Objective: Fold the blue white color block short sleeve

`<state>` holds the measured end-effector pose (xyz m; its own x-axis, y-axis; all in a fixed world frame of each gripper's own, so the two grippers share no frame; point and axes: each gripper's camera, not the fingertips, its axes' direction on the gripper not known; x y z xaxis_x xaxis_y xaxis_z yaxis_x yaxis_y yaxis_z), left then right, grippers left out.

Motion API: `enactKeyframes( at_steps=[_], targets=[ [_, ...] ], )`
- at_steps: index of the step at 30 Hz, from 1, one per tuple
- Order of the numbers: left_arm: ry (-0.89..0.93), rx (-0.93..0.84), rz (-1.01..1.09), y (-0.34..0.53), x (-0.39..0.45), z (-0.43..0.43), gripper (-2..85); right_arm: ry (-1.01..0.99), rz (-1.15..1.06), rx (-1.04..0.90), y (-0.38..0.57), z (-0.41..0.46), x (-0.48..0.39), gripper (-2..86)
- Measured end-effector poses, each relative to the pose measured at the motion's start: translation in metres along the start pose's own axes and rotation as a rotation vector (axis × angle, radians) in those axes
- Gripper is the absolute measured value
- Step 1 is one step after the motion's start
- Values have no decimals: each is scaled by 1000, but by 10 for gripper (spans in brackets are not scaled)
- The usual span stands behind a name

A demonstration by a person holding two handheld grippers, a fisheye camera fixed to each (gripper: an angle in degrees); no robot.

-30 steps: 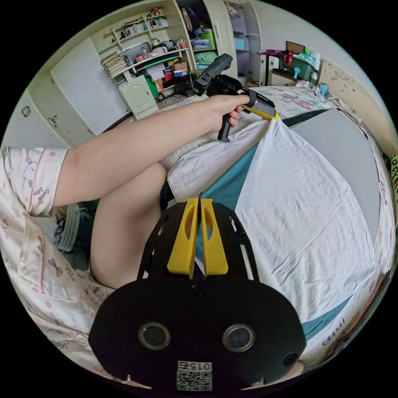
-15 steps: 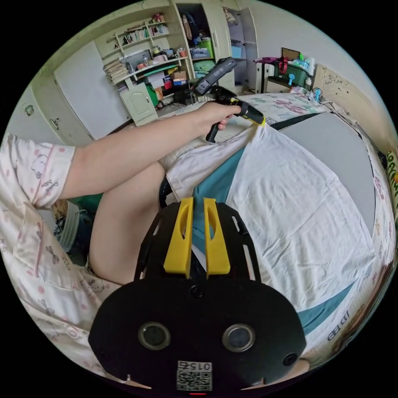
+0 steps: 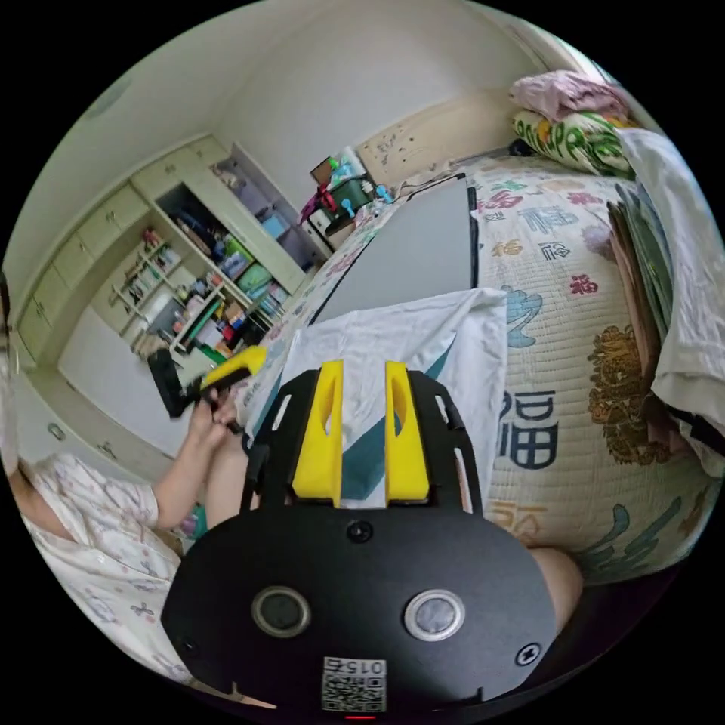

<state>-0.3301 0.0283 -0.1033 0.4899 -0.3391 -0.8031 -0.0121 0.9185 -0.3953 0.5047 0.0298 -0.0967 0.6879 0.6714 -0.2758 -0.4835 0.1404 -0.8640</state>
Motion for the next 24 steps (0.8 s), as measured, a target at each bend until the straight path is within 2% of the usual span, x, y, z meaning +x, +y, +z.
enactKeyframes(
  at_steps=[2,5,8,11,16,24],
  targets=[
    [113,-49,71,-42,71,40,87,-58,133,32,-47,-10,42,108],
    [180,-143,133,-91,131,89,104,-130,278,20,-96,-3,88,119],
    [155,-250,151,-134,156,127,106,-174,389,-10,-135,12,119,130],
    [137,-301,146,-169,160,145,95,-132,433,-42,-168,25,130,119],
    [95,-304,150,-217,156,141,49,-79,396,31,-201,19,134,27],
    [77,-345,143,-303,143,120,14,80,263,-66,-241,37,108,4]
  ],
)
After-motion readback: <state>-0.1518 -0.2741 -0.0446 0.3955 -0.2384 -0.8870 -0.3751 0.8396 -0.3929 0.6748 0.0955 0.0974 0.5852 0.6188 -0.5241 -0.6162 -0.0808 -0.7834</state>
